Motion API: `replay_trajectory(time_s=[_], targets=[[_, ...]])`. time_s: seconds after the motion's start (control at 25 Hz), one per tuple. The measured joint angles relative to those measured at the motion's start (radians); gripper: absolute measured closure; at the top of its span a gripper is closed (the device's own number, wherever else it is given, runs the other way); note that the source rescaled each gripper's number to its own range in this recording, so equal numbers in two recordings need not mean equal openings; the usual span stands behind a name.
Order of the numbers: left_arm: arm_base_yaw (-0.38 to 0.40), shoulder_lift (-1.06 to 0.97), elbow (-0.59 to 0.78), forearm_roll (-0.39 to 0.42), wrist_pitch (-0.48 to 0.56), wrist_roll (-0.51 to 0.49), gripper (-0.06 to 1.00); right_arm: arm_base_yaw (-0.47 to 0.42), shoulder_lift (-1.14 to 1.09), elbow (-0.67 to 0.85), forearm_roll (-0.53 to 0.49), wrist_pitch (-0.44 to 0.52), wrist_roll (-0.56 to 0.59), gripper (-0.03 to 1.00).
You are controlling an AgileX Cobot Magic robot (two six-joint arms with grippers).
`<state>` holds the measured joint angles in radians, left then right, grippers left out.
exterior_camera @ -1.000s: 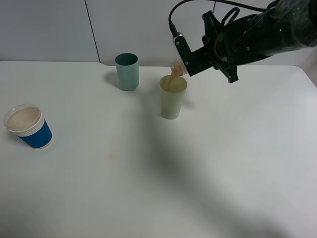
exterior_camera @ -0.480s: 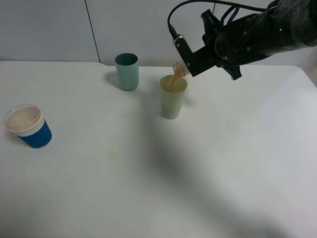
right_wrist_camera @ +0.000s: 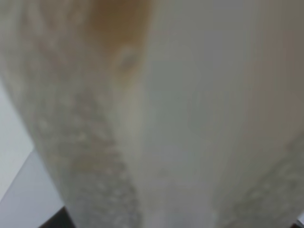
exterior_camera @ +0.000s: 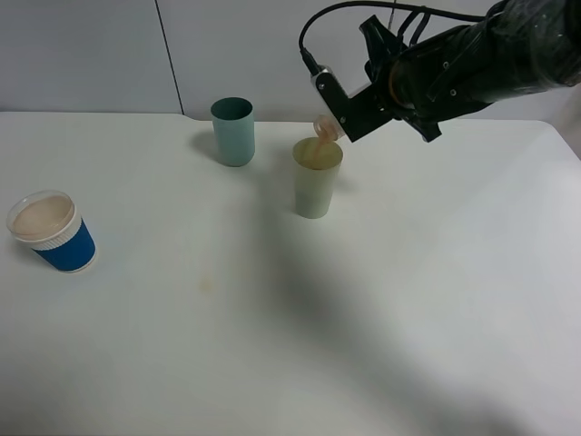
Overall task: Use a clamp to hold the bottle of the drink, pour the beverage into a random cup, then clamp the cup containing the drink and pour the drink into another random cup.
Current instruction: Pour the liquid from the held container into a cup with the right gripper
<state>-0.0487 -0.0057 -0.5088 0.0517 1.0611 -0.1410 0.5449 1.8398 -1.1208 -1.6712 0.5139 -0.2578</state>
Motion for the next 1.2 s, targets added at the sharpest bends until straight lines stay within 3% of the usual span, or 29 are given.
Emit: replay_trajectory(time_s=[1.2], targets=[[0.000, 0.000, 0.000, 0.000, 0.000, 0.000, -0.03, 0.040, 0.000, 0.000, -0.057, 0.009, 0.007, 0.97]])
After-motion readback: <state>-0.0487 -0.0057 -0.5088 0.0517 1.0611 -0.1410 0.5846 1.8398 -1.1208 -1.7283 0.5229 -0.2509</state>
